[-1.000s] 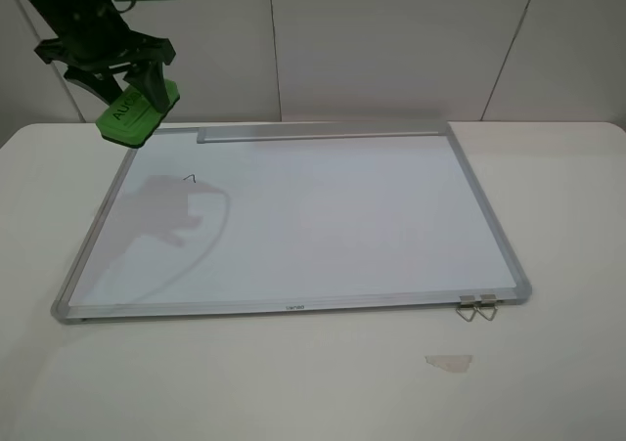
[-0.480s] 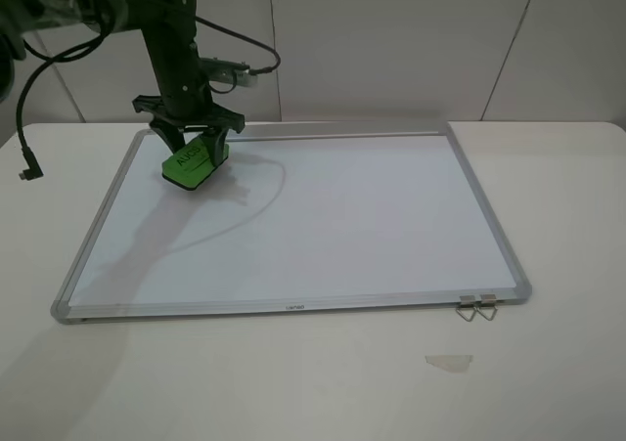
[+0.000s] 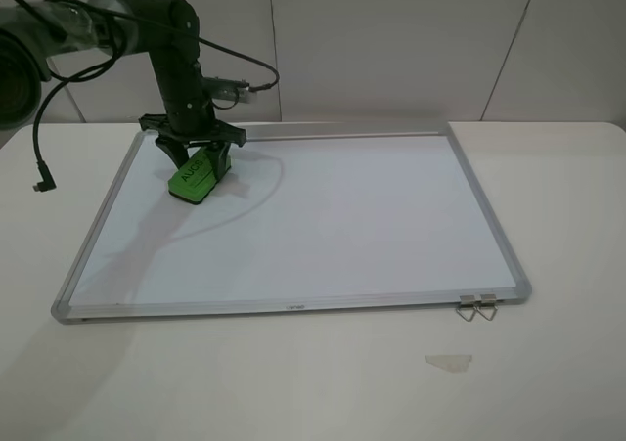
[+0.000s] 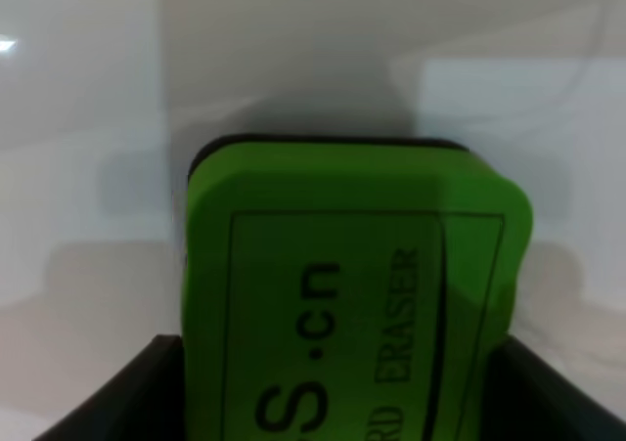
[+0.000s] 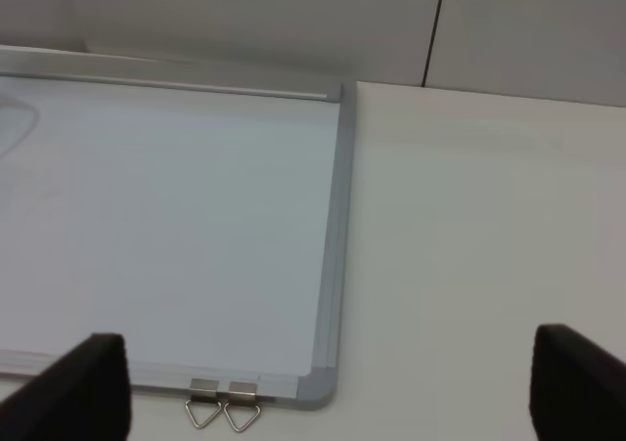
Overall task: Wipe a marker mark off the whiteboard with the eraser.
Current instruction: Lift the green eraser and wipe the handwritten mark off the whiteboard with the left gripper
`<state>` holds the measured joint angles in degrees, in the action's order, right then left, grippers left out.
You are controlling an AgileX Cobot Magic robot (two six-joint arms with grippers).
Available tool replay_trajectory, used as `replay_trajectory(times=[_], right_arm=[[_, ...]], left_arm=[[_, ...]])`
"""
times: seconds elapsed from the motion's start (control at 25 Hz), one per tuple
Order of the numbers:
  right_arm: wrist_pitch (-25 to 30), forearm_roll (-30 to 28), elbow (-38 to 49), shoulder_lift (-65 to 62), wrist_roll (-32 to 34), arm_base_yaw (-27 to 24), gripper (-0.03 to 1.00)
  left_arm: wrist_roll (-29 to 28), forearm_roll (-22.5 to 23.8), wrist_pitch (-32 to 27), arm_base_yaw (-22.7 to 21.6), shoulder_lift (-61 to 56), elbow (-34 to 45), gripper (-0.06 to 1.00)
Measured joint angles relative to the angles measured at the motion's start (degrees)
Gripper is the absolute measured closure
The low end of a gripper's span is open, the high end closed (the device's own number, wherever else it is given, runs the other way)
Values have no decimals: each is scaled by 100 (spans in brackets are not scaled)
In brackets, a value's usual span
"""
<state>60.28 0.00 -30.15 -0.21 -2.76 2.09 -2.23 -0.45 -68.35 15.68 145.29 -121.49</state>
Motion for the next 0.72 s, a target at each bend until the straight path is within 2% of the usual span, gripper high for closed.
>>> replay_trajectory(times=[0.48,0.72], right_arm=[[0,0,0,0,0,0,15],[0,0,0,0,0,0,15]], left_arm=[[159,-252,0,-196,144,-63,35],[181,-281,-22,-626,153,-85,35]])
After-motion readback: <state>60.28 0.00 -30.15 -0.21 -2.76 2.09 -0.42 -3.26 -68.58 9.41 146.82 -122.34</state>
